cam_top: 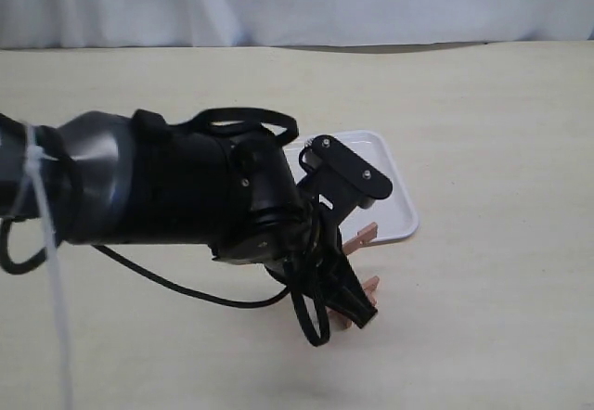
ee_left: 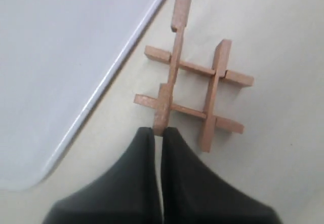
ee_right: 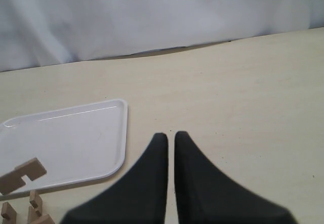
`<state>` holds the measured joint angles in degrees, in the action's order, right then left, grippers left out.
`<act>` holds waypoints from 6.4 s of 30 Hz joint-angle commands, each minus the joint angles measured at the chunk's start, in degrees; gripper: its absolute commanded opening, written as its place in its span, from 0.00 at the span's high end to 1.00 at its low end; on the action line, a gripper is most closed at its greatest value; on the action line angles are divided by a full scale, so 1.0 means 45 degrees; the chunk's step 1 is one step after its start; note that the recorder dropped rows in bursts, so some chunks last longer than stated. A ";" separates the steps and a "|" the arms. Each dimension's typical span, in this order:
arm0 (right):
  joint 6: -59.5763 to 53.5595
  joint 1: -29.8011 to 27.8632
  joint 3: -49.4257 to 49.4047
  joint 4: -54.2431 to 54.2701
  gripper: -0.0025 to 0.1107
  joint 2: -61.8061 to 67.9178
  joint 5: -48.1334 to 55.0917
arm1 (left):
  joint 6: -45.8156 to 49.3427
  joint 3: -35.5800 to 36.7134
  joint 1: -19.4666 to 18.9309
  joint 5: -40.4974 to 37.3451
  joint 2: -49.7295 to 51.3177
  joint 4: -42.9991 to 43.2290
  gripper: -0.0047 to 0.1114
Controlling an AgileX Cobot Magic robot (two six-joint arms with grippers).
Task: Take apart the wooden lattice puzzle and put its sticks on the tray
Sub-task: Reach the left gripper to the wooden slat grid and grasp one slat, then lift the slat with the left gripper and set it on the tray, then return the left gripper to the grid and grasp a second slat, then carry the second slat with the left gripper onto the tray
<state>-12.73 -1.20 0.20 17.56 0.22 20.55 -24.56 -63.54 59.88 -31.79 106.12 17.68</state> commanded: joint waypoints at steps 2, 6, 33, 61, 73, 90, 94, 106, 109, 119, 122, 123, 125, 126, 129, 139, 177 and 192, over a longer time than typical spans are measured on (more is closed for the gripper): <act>0.0010 -0.0055 -0.0045 -0.0014 0.94 0.0100 -0.0161 | 0.0113 -0.0687 -0.0142 -0.0524 -0.0573 0.0524 0.96; 0.0010 -0.0055 -0.0045 -0.0014 0.94 0.0100 -0.0161 | -0.0564 -0.1026 -0.1105 -0.0022 -0.0573 0.0579 0.96; 0.0010 -0.0055 -0.0045 -0.0014 0.94 0.0100 -0.0161 | -0.1333 -0.1036 -0.4487 0.0875 0.1350 0.0385 0.96; 0.0010 -0.0055 -0.0045 -0.0014 0.94 0.0100 -0.0161 | -0.1222 -0.1036 -0.4487 0.0494 0.1394 0.0388 0.82; 0.0010 -0.0055 -0.0045 -0.0014 0.94 0.0100 -0.0161 | -0.1222 -0.1036 -0.4464 0.0269 0.0581 0.0026 0.44; 0.0010 -0.0055 -0.0045 -0.0014 0.94 0.0100 -0.0161 | 0.0125 -0.1005 0.0265 -0.0916 -0.0835 -0.0088 0.44; 0.0010 -0.0055 -0.0045 -0.0014 0.94 0.0100 -0.0161 | 0.0135 -0.1005 0.1339 -0.1371 -0.0535 -0.0064 0.44; 0.0010 -0.0055 -0.0045 -0.0014 0.94 0.0100 -0.0161 | 0.0216 -0.1005 0.1495 -0.2394 0.1096 -0.0126 0.57; 0.0010 -0.0055 -0.0045 -0.0014 0.94 0.0100 -0.0161 | 0.0573 -0.1028 0.1495 -0.1799 0.1710 0.0066 0.57; 0.0010 -0.0055 -0.0045 -0.0014 0.94 0.0100 -0.0161 | 0.1403 -0.1028 0.0887 -0.0633 0.1876 -0.0679 0.57; 0.0010 -0.0055 -0.0045 -0.0014 0.94 0.0100 -0.0161 | 0.1647 -0.1028 0.0887 -0.0474 0.2012 -0.0879 0.57; 0.0010 -0.0055 -0.0045 -0.0014 0.94 0.0100 -0.0161 | 0.1647 -0.1028 0.0887 -0.0474 0.2114 -0.0879 0.57; 0.0010 -0.0055 -0.0045 -0.0014 0.94 0.0100 -0.0161 | 0.1754 -0.1028 0.0887 -0.0545 0.2285 -0.0879 0.57; 0.0010 -0.0055 -0.0045 -0.0014 0.94 0.0100 -0.0161 | 0.1750 -0.1028 0.0887 -0.0648 0.2347 -0.0844 0.57; 0.0010 -0.0055 -0.0045 -0.0014 0.94 0.0100 -0.0161 | 0.1750 -0.1028 0.0887 -0.0671 0.2397 -0.0711 0.59; 0.0010 -0.0055 -0.0045 -0.0014 0.94 0.0100 -0.0161 | 0.1869 -0.1028 0.0887 -0.0471 0.2157 0.0163 0.96; 0.0010 -0.0055 -0.0045 -0.0014 0.94 0.0100 -0.0161 | 0.1733 -0.1300 -0.2962 0.2955 0.2161 -0.0765 0.96; 0.0010 -0.0055 -0.0045 -0.0014 0.94 0.0100 -0.0161 | 0.1733 -0.1300 -0.2938 0.2867 0.2224 -0.0659 0.46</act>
<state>-12.73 -1.20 0.20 17.56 0.22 20.55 -16.67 -69.01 46.69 -18.14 116.62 15.60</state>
